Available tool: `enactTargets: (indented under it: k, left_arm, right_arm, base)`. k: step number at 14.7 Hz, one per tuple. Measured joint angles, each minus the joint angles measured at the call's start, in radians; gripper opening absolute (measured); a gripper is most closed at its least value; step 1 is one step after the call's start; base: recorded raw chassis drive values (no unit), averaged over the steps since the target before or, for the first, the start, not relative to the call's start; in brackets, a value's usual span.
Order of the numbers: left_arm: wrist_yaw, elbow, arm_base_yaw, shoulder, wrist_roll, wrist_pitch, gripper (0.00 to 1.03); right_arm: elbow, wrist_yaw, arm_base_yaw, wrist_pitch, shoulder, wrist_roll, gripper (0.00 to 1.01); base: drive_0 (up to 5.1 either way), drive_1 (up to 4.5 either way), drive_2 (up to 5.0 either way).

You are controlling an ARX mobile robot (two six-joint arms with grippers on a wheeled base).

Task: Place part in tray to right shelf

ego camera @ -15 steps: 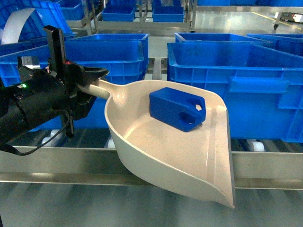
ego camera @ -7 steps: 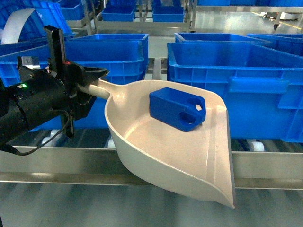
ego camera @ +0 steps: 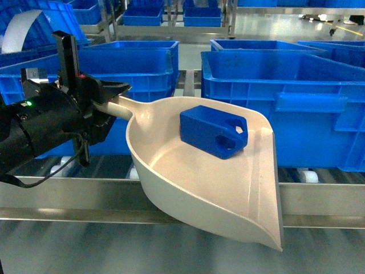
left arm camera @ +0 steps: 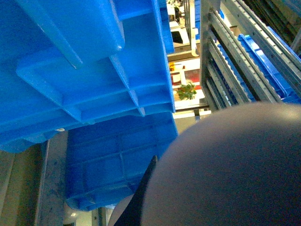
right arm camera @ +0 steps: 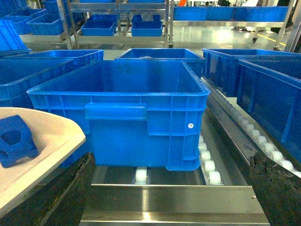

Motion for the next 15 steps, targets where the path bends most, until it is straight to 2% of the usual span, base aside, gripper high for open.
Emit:
enactTargets:
  k: [15]
  left_arm:
    - [0.0,0.0,0.0,0.0,0.0,0.0,0.13]
  right_arm:
    - [0.0,0.0,0.0,0.0,0.0,0.0,0.98]
  base:
    - [0.0,0.0,0.0]
